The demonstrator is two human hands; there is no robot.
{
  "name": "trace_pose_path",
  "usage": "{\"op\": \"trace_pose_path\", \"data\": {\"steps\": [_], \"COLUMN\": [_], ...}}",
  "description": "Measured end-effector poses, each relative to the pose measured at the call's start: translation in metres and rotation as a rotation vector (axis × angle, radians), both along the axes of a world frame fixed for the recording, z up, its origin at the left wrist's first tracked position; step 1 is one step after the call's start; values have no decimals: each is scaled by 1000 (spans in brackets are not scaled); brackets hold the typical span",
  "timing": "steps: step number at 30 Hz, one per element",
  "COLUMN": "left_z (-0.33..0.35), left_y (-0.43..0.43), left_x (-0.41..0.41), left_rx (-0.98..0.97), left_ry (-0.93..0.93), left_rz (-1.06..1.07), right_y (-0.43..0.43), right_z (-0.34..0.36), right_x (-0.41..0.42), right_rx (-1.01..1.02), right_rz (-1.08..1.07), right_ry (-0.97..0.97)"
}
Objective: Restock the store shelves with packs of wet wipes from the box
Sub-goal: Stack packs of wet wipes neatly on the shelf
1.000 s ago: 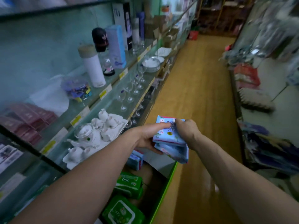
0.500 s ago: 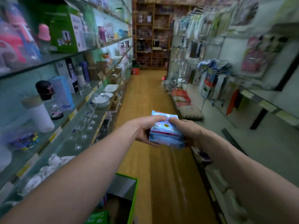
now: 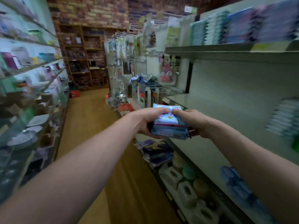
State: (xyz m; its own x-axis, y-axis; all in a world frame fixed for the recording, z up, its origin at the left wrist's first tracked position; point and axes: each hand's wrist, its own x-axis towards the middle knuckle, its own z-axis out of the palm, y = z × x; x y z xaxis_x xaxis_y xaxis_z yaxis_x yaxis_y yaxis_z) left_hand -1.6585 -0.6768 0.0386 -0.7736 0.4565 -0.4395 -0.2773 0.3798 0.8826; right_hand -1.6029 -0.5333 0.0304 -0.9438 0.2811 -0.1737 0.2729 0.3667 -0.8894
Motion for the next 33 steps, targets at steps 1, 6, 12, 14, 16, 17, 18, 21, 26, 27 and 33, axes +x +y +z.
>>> {"op": "trace_pose_path", "data": {"steps": [1, 6, 12, 14, 16, 17, 18, 21, 26, 27, 33], "left_z": [4, 20, 25, 25, 25, 26, 26, 27, 26, 26, 30], "left_y": [19, 108, 193, 217, 237, 246, 254, 274, 305, 312, 346], "left_x": [4, 26, 48, 54, 61, 64, 69, 81, 95, 97, 112], "left_rx": [-1, -2, -2, -12, -14, -14, -13, -18, -34, -38, -16], "left_ry": [13, 69, 92, 103, 110, 112, 113, 115, 109, 113, 113], "left_rz": [-21, -130, -284, -336, -381, -404, -427, -486, -597, -618, -778], "right_y": [17, 97, 171, 189, 206, 214, 221, 235, 246, 248, 256], "right_z": [3, 17, 23, 23, 23, 23, 23, 22, 25, 25, 36], "right_x": [7, 43, 82, 96, 108, 114, 119, 136, 165, 171, 202], "right_rx": [4, 57, 62, 67, 67, 63, 58, 48, 22, 14, 11], "right_rz": [-27, -164, -294, -337, -380, -400, -421, -492, -588, -606, -748], "right_ry": [8, 40, 59, 57, 54, 53, 53, 50, 27, 27, 46]}}
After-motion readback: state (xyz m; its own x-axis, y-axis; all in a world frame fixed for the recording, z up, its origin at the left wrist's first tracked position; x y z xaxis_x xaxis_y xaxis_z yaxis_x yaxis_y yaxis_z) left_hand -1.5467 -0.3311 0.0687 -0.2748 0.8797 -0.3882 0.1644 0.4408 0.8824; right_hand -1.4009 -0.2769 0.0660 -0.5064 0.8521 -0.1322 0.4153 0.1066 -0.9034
